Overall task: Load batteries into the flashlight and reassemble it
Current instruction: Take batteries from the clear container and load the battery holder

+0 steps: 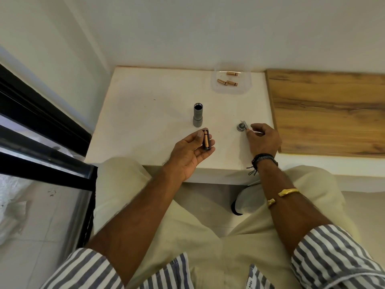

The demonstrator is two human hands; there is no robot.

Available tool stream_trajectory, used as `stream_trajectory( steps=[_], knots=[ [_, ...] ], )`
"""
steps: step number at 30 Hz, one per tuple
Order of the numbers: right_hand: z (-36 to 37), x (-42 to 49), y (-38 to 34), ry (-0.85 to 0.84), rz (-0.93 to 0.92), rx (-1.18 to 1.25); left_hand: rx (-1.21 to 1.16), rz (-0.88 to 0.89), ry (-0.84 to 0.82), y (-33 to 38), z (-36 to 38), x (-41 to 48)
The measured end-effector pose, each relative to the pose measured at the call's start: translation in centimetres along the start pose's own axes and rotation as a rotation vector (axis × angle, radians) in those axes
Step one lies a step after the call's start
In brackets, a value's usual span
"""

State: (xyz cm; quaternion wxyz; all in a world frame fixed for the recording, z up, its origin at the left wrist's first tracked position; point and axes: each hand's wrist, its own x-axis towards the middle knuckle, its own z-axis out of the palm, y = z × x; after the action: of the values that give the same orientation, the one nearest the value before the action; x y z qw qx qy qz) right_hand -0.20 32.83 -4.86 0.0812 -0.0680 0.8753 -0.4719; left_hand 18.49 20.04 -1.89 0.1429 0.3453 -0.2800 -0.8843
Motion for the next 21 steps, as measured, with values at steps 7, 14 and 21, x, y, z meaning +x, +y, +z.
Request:
stream_trajectory(
  steps=[7,14,21],
  knots=[
    [-0.5,-4.3,-3.4,-0.341,0.106,0.353,0.114,0.079,0.015,-0.2,0.3,-0.1],
    [-0.5,-7.9,-5.1,-0.632,0.185,0.454,0.203,0.14,-0.024,-0.4,0.4,-0.4],
    [-1.0,-8.0,-5.3,-0.676,0.255,0.485,0.329,0.188,-0.012,-0.3,0.5,-0.7]
  ],
)
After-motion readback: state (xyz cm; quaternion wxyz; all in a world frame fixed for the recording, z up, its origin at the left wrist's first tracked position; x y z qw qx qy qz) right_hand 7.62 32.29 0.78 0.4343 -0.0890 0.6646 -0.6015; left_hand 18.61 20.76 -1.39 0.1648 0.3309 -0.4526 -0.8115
